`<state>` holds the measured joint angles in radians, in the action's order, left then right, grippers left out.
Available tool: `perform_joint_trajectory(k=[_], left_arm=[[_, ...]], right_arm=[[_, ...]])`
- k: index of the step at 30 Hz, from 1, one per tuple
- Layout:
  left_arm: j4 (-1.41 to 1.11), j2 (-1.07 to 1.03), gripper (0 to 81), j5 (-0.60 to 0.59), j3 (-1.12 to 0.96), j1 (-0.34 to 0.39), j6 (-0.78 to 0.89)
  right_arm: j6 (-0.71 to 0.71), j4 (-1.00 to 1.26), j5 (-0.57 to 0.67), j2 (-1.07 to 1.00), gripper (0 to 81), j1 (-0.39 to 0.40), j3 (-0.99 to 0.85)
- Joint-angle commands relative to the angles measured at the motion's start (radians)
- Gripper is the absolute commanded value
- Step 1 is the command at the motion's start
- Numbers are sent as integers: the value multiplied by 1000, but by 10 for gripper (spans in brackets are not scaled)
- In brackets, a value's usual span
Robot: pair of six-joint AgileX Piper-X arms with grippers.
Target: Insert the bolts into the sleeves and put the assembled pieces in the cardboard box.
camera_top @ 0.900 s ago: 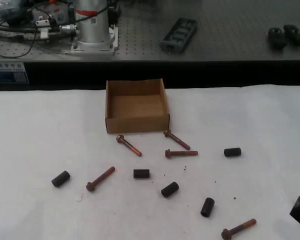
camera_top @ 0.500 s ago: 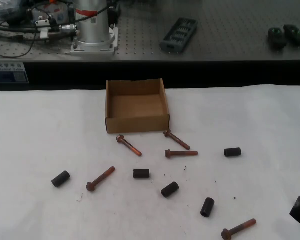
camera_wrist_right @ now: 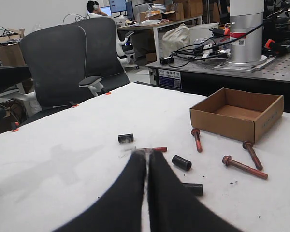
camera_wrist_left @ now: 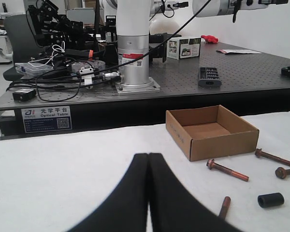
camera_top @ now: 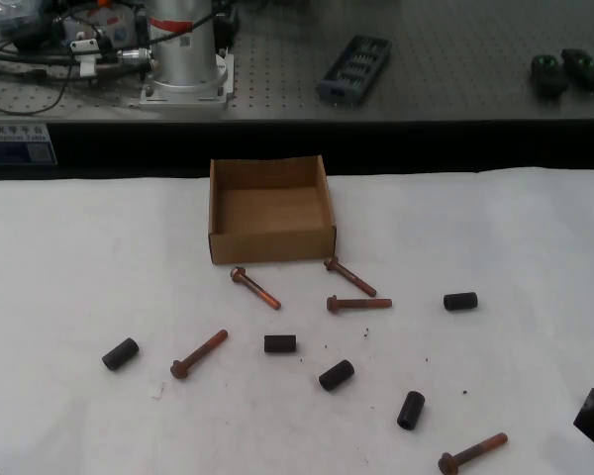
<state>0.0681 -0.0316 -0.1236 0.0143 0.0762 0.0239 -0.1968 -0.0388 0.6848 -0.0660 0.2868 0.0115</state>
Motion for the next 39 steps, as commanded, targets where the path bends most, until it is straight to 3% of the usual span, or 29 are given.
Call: perform_joint_trajectory(k=[1, 33, 35, 39], left_arm=[[-17, -3, 6, 7, -14, -3, -1], [-47, -3, 6, 6, -14, -3, 40], [-51, -3, 6, -49, -14, -3, 185], [-163, -1, 6, -271, -14, -3, 716]], right_arm=[[-1, 0, -1, 6, 43, -7, -12], [11, 9, -19, 6, 43, -7, -12], [11, 8, -40, 6, 43, -7, -12], [-126, 47, -38, 6, 43, -7, -12]])
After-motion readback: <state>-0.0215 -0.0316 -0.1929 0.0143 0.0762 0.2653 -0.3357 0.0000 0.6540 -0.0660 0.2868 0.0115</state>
